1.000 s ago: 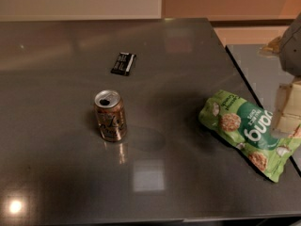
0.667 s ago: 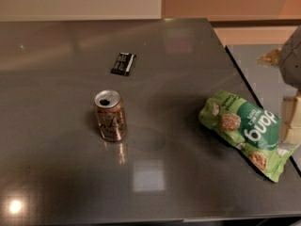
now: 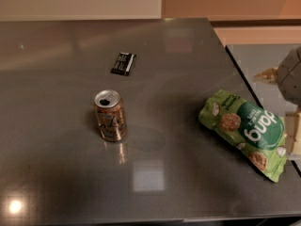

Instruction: Move green rice chip bag near rxbar chocolate

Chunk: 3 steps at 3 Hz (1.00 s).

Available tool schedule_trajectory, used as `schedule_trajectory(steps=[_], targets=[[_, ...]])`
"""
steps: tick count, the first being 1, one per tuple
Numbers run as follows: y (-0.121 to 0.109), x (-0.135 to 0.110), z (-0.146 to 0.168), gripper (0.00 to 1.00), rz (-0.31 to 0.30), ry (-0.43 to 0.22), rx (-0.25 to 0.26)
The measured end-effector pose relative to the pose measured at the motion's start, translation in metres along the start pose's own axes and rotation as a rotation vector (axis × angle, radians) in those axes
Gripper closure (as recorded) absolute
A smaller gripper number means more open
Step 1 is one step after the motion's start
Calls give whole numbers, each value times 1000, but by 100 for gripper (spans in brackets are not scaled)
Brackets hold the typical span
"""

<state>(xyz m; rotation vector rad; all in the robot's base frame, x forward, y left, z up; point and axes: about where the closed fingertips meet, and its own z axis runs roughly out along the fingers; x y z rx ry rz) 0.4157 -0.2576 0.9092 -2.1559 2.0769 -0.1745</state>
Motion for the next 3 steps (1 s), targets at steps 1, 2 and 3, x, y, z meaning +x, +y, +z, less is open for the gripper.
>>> schedule_trajectory(steps=[1,2,3], targets=[[-11,9,14,0,47,-30,-7],[-23,8,27,0,115,-70,-30],[-31,2,42,0,166,-98,-45]])
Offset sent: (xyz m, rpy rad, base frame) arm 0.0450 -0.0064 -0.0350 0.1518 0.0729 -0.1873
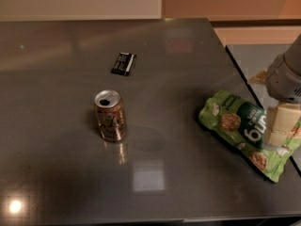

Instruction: Move green rice chip bag near rxbar chocolate

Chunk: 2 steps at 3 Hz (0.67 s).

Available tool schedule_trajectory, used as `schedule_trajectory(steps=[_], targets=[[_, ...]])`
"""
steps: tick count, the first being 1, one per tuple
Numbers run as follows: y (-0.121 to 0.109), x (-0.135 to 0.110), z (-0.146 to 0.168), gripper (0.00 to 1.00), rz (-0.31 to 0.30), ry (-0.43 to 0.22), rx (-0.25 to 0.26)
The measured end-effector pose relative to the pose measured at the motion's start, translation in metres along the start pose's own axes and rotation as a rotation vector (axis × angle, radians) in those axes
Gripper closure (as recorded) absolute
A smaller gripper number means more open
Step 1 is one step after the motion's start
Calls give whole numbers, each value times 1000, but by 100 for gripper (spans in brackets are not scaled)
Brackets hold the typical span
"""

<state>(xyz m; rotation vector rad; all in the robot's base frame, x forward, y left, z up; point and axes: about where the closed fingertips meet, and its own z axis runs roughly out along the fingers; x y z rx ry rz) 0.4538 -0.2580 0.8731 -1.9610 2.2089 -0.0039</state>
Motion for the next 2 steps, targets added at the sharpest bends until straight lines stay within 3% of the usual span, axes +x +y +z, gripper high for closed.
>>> schedule_trajectory(steps=[1,2], targets=[[-4,-1,14,0,28,-31,-3],[-7,1,25,14,46,-47,-8]])
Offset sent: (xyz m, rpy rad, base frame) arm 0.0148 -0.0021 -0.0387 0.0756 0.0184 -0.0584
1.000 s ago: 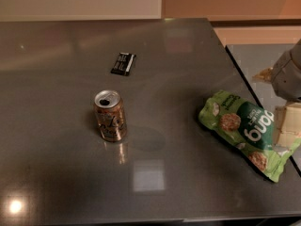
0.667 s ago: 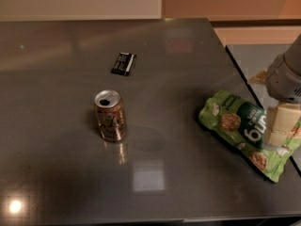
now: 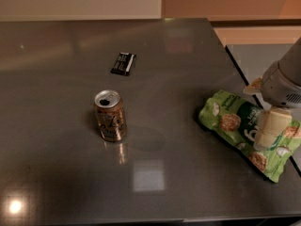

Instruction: Move green rice chip bag near rxbar chocolate

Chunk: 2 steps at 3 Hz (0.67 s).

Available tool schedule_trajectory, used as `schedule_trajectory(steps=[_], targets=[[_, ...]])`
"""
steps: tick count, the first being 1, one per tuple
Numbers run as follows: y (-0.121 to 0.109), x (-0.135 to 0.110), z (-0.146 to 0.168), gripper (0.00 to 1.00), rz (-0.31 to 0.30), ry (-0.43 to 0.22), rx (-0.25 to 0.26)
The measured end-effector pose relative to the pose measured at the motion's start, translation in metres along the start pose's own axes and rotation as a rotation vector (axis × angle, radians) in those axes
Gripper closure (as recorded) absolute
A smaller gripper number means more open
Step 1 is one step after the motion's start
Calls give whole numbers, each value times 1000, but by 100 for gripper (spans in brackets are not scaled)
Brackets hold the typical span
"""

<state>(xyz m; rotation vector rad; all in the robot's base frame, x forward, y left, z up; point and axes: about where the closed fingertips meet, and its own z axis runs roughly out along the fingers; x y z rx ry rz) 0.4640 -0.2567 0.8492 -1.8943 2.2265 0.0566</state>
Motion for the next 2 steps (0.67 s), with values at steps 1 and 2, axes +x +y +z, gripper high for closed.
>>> schedule_trajectory(steps=[1,2], targets=[[-1,3,6,36,17,5,-7],[1,4,8,60,32,28,-22]])
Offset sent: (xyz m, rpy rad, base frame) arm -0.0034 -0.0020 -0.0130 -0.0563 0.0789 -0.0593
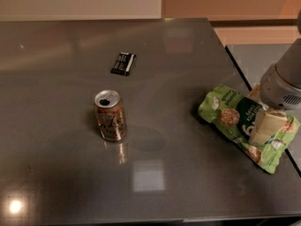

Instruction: Move green rice chip bag near rxbar chocolate

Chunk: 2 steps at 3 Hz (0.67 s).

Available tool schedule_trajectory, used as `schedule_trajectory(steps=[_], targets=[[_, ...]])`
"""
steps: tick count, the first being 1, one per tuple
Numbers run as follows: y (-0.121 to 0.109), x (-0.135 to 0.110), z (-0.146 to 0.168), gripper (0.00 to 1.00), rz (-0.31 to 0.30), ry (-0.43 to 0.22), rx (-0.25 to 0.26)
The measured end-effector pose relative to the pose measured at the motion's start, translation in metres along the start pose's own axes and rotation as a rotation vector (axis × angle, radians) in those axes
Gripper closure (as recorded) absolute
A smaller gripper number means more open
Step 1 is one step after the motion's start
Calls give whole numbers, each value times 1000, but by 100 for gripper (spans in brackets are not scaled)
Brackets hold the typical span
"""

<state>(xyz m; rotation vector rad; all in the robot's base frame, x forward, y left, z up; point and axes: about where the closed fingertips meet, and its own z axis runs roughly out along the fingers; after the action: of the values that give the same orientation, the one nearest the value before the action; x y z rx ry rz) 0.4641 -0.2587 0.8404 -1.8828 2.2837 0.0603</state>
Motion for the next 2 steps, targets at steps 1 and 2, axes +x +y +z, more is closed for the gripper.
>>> schedule_trajectory(steps=[1,2], targets=[[0,0,-2,83,0,0,0],[0,-1,-3,100,0,0,0]])
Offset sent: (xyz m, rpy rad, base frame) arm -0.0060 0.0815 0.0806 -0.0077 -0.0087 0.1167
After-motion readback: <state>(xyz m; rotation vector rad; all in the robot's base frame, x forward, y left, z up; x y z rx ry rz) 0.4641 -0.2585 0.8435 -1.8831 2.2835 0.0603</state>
